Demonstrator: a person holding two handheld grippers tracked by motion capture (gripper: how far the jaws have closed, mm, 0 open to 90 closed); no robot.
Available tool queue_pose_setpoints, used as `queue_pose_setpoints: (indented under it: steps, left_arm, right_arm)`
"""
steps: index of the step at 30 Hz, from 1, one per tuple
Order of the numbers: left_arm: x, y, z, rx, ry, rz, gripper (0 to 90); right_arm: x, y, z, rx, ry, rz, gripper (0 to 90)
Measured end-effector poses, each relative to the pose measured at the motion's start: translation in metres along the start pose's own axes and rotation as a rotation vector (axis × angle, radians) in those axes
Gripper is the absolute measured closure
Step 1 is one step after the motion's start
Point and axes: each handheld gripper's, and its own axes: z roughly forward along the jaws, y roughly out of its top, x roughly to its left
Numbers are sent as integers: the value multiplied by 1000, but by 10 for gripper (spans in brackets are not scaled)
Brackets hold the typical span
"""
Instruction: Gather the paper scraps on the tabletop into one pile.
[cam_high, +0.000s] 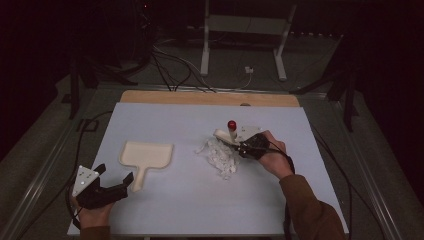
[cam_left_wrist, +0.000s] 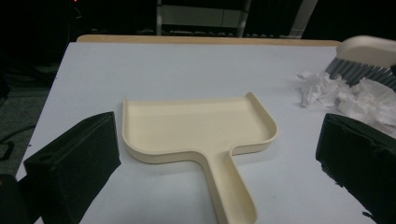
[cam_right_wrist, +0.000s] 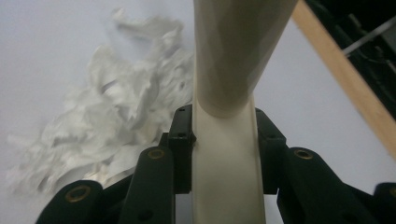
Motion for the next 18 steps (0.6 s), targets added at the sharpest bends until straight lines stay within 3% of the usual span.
queue_pose_setpoints:
  steps: [11,18]
  left_arm:
    - [0,0,1,3,-4,0,3]
    - [0,0,1,0,-8,-3,4]
  right_arm:
    - [-15,11,-4,-66,-82,50,676]
    - [-25,21,20,-48,-96,98,677]
